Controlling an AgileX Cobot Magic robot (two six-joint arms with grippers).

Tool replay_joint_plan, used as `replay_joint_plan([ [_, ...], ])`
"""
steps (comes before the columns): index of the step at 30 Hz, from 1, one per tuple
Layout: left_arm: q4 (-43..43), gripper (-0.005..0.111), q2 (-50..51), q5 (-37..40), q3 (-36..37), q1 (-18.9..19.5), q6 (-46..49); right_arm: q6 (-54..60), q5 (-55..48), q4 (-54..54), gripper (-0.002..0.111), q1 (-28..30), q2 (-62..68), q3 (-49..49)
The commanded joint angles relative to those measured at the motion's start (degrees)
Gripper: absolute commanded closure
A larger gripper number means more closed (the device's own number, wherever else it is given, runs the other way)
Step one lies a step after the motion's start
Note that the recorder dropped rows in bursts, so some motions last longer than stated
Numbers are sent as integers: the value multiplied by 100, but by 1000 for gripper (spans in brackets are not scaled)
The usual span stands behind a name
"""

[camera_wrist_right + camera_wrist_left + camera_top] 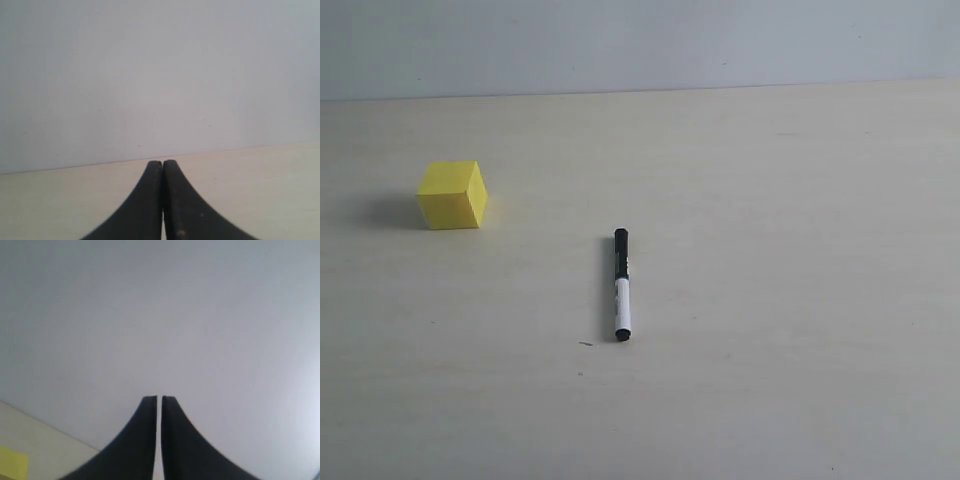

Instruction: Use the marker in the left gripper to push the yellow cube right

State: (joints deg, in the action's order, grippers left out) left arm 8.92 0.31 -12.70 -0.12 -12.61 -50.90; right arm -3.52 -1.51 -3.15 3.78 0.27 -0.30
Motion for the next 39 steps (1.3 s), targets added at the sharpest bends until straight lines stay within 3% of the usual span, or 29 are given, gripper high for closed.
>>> replay_joint_plan([
  [1, 95, 107, -31, -157, 12, 10, -507, 47, 51, 27, 108, 18, -27, 30],
  [5, 170, 107, 517, -157, -805, 10, -284, 47, 51, 27, 108, 18, -27, 30],
  [9, 1047, 107, 1421, 343, -2026, 0, -660, 47, 51, 27, 108, 18, -27, 30],
  [12, 1772, 107, 2284, 1769, -3130, -73, -889, 47, 51, 27, 108, 18, -27, 30],
  [19, 1505, 107, 4188, 5985, -5821, -482, 2282, 47, 51, 5, 108, 18, -27, 30],
  [21, 1332, 107, 4654, 6825, -6309, -482, 2849, 47, 51, 5, 108, 18, -27, 30],
  [25, 713, 107, 5612, 8042, -6947, -482, 2990, 47, 51, 30, 108, 18, -27, 30],
  [31, -956, 107, 6628, 8242, -7098, -611, 2910, 47, 51, 18, 108, 18, -27, 30],
  [39, -1511, 107, 7801, 7502, -7108, -2034, 2594, 47, 51, 5, 108, 18, -27, 30],
])
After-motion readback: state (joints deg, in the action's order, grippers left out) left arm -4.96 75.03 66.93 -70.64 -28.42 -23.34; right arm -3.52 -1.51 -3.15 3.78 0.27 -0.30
